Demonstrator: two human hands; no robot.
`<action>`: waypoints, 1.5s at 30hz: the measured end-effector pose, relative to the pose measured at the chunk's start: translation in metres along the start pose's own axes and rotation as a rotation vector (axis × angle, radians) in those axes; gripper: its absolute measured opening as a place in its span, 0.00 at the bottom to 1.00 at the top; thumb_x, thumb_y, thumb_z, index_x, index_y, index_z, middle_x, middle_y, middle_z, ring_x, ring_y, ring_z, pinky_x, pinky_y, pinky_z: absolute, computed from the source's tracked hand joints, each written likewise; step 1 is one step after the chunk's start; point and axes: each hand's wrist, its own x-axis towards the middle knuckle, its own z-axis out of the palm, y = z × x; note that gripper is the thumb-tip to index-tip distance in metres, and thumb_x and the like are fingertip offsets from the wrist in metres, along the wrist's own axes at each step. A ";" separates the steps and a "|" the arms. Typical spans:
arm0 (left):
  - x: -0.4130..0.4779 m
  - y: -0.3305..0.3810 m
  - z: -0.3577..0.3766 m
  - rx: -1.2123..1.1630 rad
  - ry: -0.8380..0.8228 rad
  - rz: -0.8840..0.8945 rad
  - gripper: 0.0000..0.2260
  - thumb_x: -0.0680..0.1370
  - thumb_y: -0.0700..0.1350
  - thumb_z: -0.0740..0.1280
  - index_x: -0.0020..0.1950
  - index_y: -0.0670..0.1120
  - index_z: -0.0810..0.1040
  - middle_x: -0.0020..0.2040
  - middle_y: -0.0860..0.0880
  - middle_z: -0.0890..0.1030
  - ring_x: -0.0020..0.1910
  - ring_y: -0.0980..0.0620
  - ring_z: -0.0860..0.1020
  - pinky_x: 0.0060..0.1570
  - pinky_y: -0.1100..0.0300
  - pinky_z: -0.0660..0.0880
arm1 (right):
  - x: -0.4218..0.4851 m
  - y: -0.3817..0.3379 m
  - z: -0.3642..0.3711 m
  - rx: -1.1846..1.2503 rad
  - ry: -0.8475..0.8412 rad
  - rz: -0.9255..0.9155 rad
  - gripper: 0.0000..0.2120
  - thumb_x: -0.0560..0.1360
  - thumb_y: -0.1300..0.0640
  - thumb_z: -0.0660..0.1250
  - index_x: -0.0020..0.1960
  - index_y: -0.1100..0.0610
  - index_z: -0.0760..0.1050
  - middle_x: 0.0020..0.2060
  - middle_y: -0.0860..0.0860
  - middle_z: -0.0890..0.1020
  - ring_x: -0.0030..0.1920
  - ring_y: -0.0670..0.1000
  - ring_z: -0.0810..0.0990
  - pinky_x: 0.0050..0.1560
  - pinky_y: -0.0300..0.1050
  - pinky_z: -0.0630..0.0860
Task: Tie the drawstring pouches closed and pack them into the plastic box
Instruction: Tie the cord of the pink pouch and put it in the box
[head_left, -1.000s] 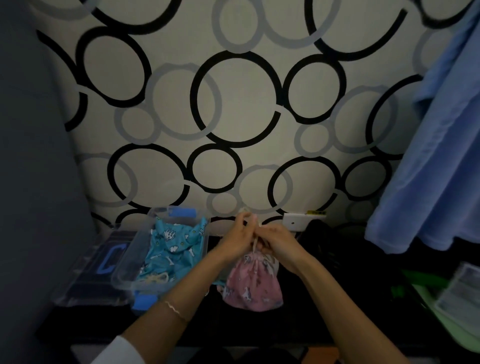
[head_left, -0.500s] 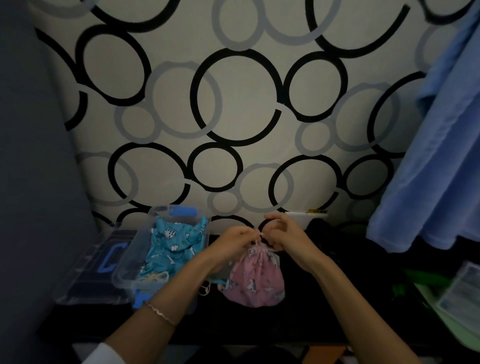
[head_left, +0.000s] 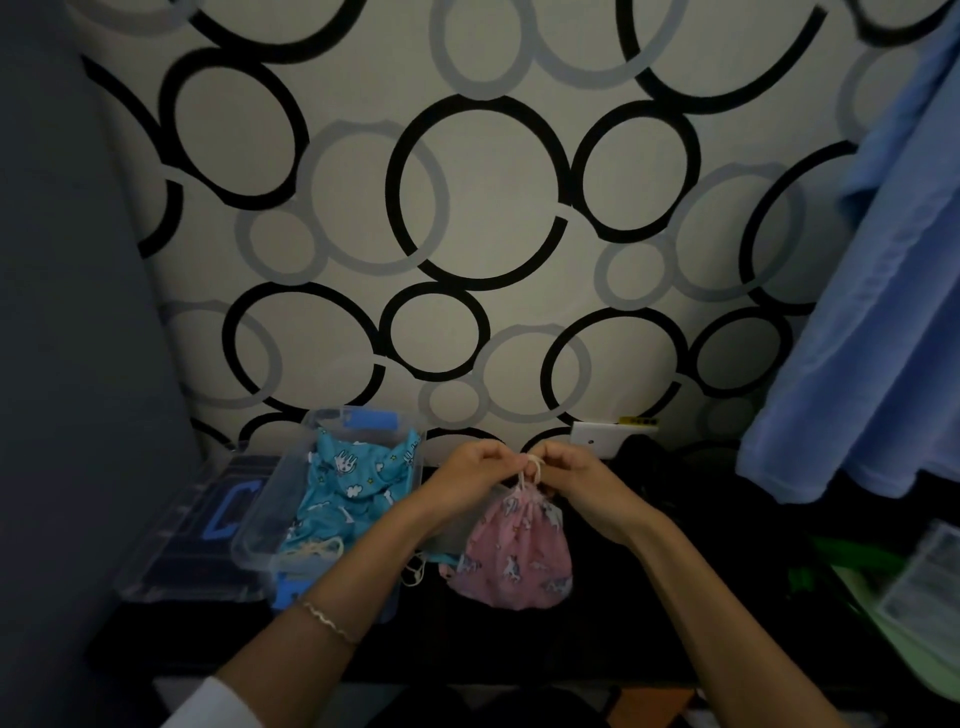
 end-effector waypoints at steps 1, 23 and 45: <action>0.001 -0.001 0.000 0.007 0.017 0.004 0.09 0.78 0.48 0.68 0.47 0.43 0.83 0.47 0.47 0.85 0.50 0.53 0.82 0.56 0.60 0.75 | 0.001 0.001 -0.001 -0.009 0.002 0.002 0.06 0.78 0.61 0.66 0.43 0.57 0.77 0.36 0.52 0.78 0.36 0.45 0.74 0.38 0.36 0.69; -0.007 0.000 -0.017 0.141 0.049 0.061 0.08 0.80 0.41 0.65 0.42 0.45 0.80 0.31 0.60 0.80 0.30 0.69 0.75 0.33 0.77 0.69 | 0.023 0.023 -0.010 0.829 0.328 0.098 0.14 0.79 0.50 0.62 0.51 0.60 0.80 0.30 0.50 0.79 0.37 0.49 0.81 0.50 0.44 0.76; 0.021 0.013 0.014 0.393 0.050 0.139 0.15 0.84 0.49 0.56 0.46 0.43 0.76 0.42 0.45 0.78 0.42 0.49 0.76 0.48 0.53 0.73 | 0.011 0.013 0.013 -0.107 0.071 0.114 0.25 0.80 0.55 0.62 0.24 0.49 0.67 0.21 0.43 0.69 0.24 0.40 0.65 0.28 0.31 0.63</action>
